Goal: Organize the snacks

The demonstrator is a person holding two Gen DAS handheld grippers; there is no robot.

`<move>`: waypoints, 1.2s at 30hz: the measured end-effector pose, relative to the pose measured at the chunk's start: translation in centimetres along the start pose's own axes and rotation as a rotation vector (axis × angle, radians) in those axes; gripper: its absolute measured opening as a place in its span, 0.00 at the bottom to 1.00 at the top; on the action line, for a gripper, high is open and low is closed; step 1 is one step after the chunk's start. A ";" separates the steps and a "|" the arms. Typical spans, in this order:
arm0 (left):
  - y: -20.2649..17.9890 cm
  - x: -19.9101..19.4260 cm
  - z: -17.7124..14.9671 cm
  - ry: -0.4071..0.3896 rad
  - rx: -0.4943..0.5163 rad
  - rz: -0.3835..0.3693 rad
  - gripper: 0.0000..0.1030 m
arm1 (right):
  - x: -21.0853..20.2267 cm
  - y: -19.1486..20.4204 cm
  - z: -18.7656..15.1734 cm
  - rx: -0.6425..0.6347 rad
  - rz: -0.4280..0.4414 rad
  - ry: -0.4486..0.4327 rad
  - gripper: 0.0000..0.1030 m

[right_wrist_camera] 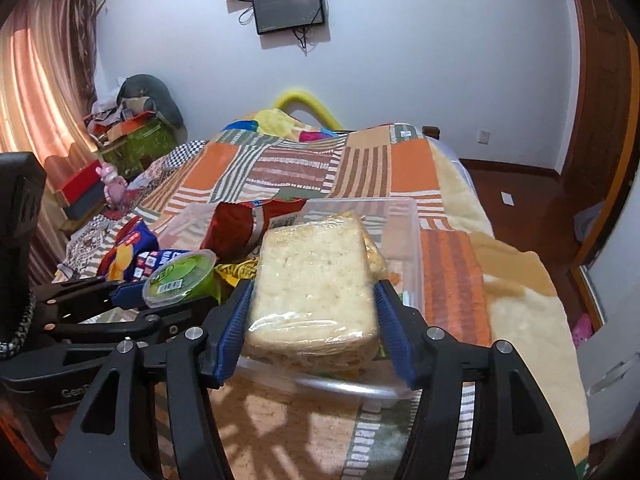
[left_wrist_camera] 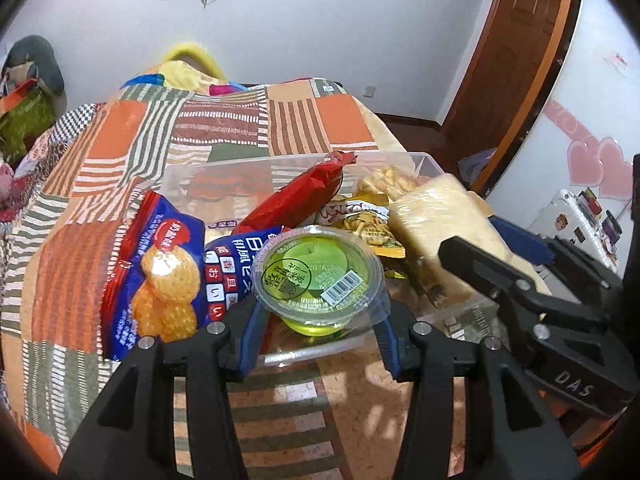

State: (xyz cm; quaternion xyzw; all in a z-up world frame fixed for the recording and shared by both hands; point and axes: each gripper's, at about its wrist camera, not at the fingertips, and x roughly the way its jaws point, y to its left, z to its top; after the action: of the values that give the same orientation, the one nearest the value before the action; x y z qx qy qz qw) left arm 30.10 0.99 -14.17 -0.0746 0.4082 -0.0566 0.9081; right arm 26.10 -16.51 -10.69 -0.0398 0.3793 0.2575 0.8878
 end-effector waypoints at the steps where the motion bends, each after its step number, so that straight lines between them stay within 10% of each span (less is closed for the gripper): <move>1: -0.1 -0.4 -0.1 -0.006 0.004 0.005 0.49 | -0.4 0.0 0.1 -0.005 -0.004 -0.004 0.57; 10: -0.8 -7.3 0.0 -0.120 0.007 -0.008 0.56 | -6.3 -0.3 0.8 0.010 0.018 -0.089 0.57; 22: -3.6 -23.4 -1.5 -0.465 0.060 0.039 0.62 | -18.2 2.3 2.5 -0.031 0.031 -0.330 0.57; 36: -5.2 -30.9 -5.6 -0.630 0.112 0.086 1.00 | -22.0 5.5 1.4 -0.056 0.007 -0.472 1.00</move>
State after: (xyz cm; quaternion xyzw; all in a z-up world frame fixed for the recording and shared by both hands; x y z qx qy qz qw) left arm 5.31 0.41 5.77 -0.0210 0.1062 -0.0150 0.9940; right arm 11.62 -20.79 6.23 -0.0017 0.1541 0.2734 0.9495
